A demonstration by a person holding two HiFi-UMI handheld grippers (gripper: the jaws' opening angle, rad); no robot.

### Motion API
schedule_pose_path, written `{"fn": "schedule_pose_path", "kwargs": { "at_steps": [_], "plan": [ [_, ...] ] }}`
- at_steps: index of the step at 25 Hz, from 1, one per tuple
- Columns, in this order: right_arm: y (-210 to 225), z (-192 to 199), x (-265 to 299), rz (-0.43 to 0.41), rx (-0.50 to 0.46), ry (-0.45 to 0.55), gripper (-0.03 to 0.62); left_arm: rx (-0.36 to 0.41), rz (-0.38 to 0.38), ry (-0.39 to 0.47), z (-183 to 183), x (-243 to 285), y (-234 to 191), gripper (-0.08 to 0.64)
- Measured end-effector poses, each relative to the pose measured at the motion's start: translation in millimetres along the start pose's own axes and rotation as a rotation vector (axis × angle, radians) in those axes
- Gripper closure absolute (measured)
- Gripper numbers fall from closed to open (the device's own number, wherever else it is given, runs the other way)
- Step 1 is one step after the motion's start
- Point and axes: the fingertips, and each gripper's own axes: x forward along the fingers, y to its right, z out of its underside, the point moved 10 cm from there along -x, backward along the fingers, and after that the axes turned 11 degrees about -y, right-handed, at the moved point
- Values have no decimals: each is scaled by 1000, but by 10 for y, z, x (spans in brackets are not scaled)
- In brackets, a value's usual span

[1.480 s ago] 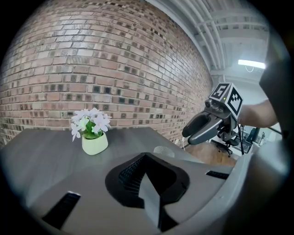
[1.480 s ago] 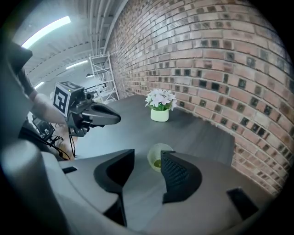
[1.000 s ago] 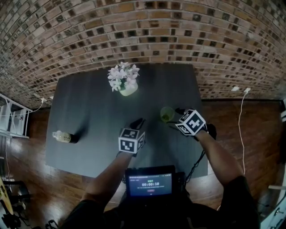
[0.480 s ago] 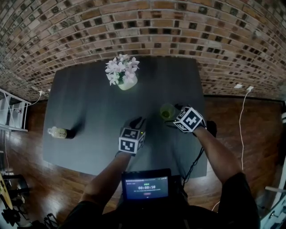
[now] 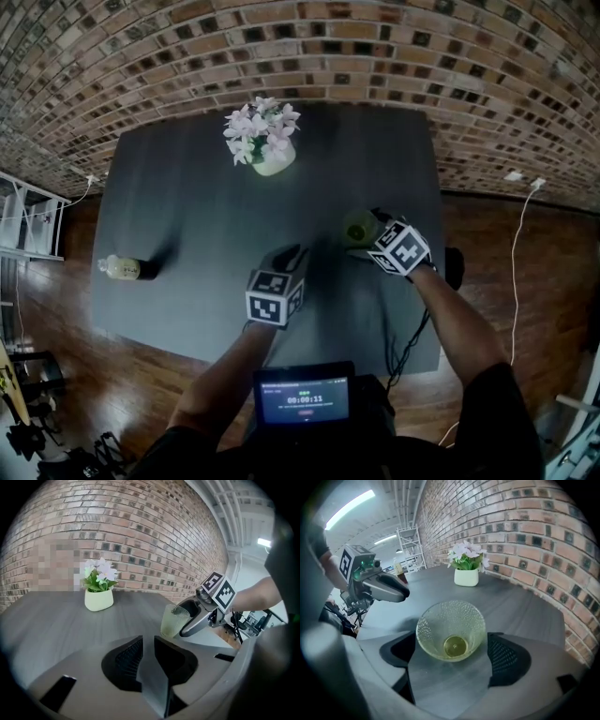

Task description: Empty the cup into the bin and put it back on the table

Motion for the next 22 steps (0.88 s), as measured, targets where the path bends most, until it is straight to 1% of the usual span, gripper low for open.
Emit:
{"fn": "schedule_pose_path", "kwargs": {
  "at_steps": [3, 6, 10, 12, 16, 20, 22],
  "plan": [
    [9, 9, 19, -18, 13, 54, 101, -2, 7, 12, 13, -17, 12, 486],
    [26, 24, 51, -13, 20, 112, 101, -1, 16, 28, 17, -56, 32, 486],
    [9, 70, 144, -17, 15, 143, 101, 1, 24, 36, 36, -95, 62, 486],
    [-16, 62, 173, -10, 17, 171, 101, -1, 11, 41, 48, -126, 44, 486],
    [-25, 41, 194, 2, 31, 273, 103, -7, -19, 36, 88, -194, -19, 488],
    [-3, 97, 197, 8, 68, 377, 103, -11, -26, 25, 173, -230, -58, 488],
    [-9, 113, 174, 16, 66, 433, 103, -15, -26, 27, 187, -244, -59, 488]
  ]
}}
